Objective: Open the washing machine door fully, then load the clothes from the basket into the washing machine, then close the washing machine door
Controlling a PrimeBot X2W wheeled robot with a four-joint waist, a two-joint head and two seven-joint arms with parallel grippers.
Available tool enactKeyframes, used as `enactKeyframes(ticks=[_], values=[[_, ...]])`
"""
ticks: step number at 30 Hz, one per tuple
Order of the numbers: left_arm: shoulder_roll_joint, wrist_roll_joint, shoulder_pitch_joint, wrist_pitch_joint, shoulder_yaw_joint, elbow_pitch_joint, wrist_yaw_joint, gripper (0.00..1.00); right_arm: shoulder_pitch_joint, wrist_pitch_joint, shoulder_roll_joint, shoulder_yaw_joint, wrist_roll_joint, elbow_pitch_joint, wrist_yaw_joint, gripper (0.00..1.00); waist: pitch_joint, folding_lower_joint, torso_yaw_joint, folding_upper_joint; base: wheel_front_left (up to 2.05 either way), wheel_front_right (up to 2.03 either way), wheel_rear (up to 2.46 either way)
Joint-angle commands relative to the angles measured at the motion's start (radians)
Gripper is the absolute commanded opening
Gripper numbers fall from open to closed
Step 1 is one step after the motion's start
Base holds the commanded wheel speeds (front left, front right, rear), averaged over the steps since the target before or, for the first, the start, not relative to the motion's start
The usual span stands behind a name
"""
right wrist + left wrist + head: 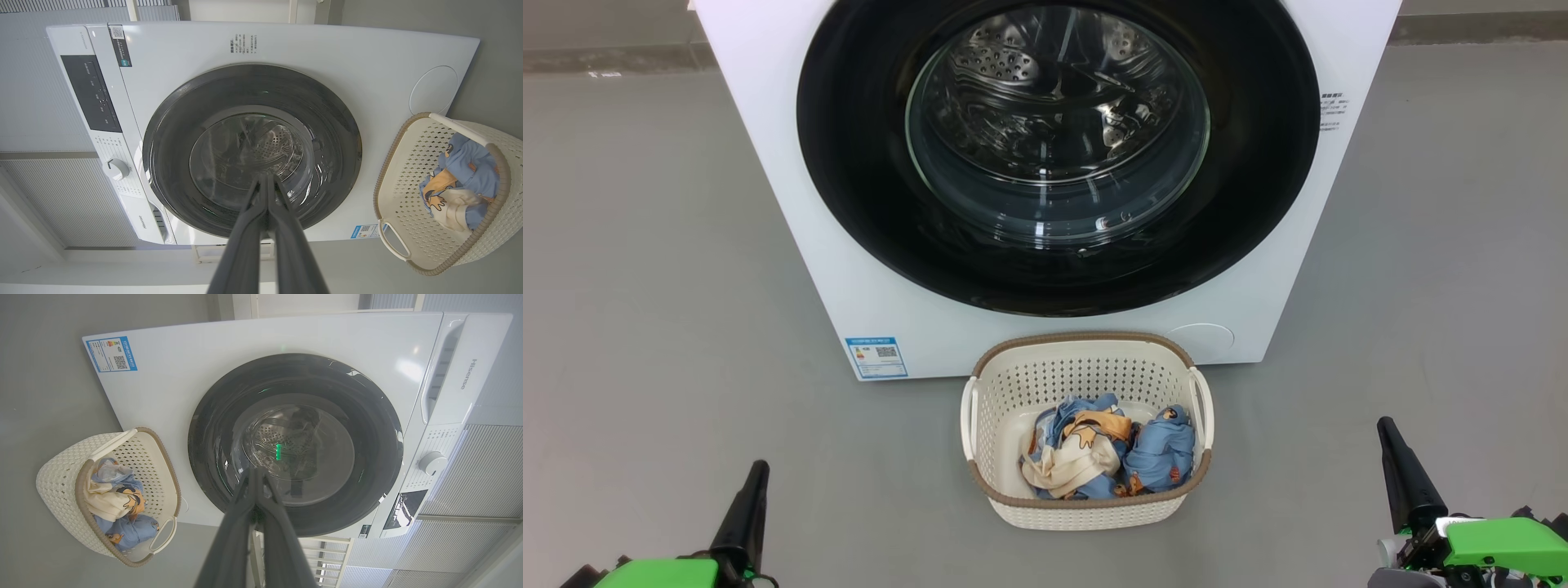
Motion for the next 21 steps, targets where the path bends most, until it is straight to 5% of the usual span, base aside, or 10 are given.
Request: enactKeyframes(ticks=[1, 21], values=[[0.013, 0.016, -0.044, 0.003, 0.035, -0.021, -0.003, 0.0, -0.041, 0.008, -0.004, 0.022, -0.012, -0.026, 0.002, 0.0, 0.0, 0.0, 0.0, -0.0001, 0.0, 0.0, 0.0], [0.013, 0.016, -0.044, 0.004, 0.035, -0.021, -0.003, 0.0, -0.041, 0.008, -0.004, 0.022, -0.012, -0.026, 0.002, 0.0, 0.0, 0.0, 0.0, -0.0001, 0.0, 0.0, 0.0]])
